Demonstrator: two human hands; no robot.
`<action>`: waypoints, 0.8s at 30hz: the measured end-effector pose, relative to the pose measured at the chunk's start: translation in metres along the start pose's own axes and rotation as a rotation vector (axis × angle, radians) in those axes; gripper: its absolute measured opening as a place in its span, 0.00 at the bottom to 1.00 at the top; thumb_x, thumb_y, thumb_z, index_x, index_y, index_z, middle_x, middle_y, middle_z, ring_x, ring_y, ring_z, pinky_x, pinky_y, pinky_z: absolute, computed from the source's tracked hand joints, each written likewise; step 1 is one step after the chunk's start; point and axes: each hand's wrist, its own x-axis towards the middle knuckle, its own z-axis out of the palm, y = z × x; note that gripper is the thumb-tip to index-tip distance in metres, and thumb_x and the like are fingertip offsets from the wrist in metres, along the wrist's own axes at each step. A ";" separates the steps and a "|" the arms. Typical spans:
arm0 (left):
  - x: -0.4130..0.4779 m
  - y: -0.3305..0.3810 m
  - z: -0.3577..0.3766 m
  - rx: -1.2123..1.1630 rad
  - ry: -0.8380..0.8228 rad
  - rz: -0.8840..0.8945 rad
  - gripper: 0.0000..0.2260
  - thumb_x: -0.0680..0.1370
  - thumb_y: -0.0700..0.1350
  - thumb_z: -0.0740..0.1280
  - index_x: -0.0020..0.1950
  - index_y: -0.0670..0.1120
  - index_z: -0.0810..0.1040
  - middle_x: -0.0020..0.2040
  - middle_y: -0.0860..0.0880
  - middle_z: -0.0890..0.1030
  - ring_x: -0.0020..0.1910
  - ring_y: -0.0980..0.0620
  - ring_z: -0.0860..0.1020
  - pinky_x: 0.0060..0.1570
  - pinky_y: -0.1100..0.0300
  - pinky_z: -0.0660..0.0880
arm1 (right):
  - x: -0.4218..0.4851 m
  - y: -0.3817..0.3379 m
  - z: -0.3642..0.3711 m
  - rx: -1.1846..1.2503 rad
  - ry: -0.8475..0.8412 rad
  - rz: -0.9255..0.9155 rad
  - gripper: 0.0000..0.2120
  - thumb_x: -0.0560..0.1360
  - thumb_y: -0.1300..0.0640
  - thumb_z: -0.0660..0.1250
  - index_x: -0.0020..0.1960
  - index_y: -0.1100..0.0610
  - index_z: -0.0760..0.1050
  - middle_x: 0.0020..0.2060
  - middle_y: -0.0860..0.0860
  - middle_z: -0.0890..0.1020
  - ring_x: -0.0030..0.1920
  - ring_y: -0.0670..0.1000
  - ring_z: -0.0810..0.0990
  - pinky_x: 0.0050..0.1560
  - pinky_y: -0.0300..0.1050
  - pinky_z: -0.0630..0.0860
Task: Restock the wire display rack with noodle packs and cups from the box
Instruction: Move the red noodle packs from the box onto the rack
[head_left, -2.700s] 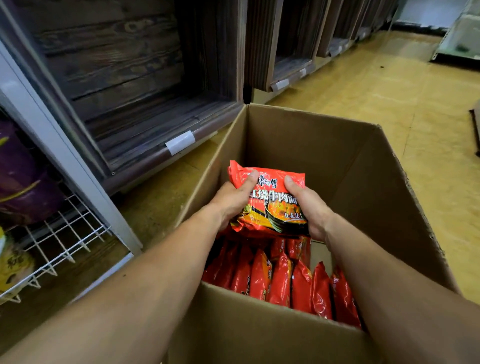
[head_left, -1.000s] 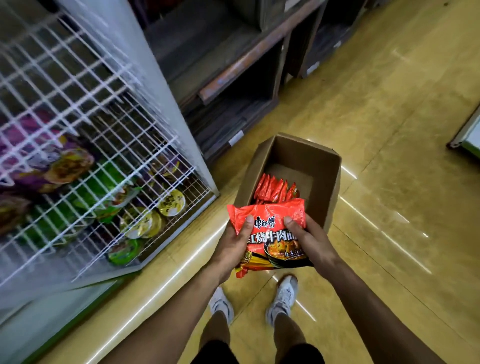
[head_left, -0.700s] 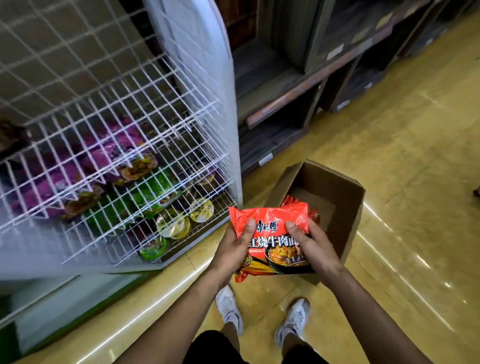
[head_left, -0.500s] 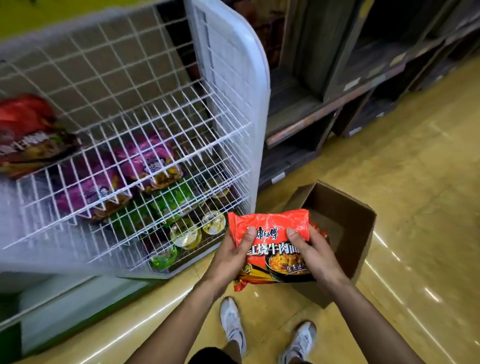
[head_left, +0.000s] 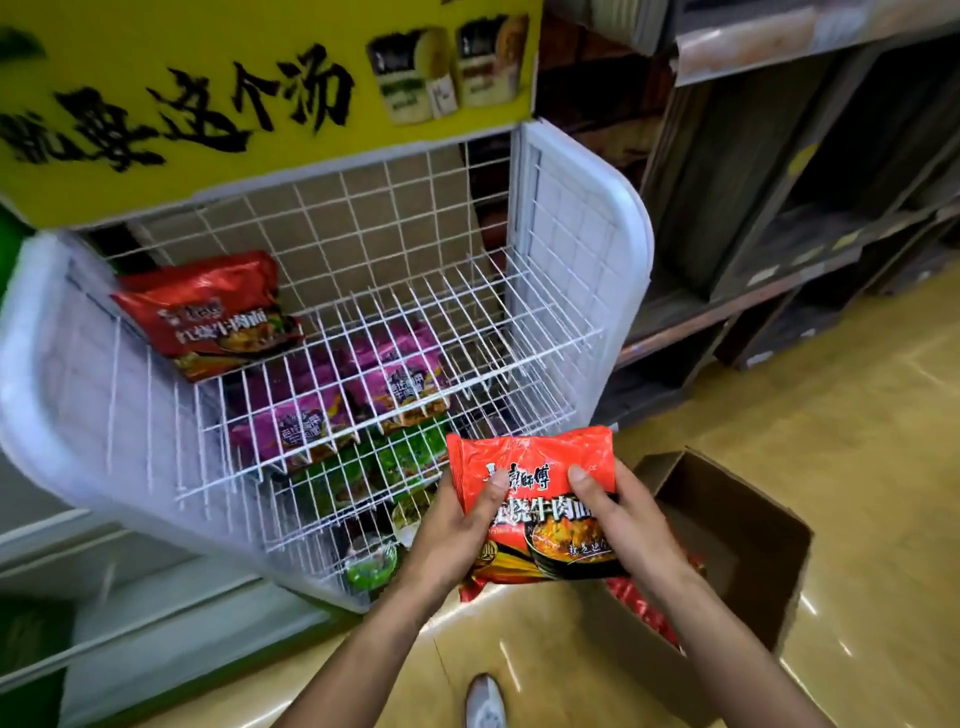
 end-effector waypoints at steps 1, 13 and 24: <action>-0.001 0.002 -0.006 -0.011 0.015 0.007 0.30 0.74 0.69 0.68 0.72 0.59 0.69 0.60 0.56 0.83 0.56 0.56 0.83 0.61 0.48 0.79 | 0.002 -0.003 0.006 -0.011 -0.013 -0.012 0.10 0.77 0.45 0.68 0.57 0.43 0.78 0.50 0.43 0.87 0.50 0.45 0.86 0.46 0.38 0.81; -0.010 0.028 -0.033 -0.050 0.243 0.000 0.22 0.75 0.66 0.66 0.66 0.61 0.71 0.60 0.57 0.82 0.60 0.55 0.81 0.66 0.47 0.76 | 0.039 -0.030 0.040 -0.103 -0.211 -0.103 0.12 0.77 0.44 0.67 0.60 0.44 0.77 0.52 0.44 0.85 0.48 0.36 0.84 0.40 0.32 0.79; 0.008 0.045 -0.033 -0.150 0.520 0.035 0.24 0.76 0.66 0.67 0.69 0.59 0.72 0.62 0.54 0.82 0.60 0.53 0.82 0.62 0.46 0.79 | 0.095 -0.066 0.059 -0.199 -0.450 -0.140 0.15 0.77 0.41 0.66 0.61 0.43 0.75 0.54 0.43 0.84 0.53 0.45 0.84 0.51 0.43 0.80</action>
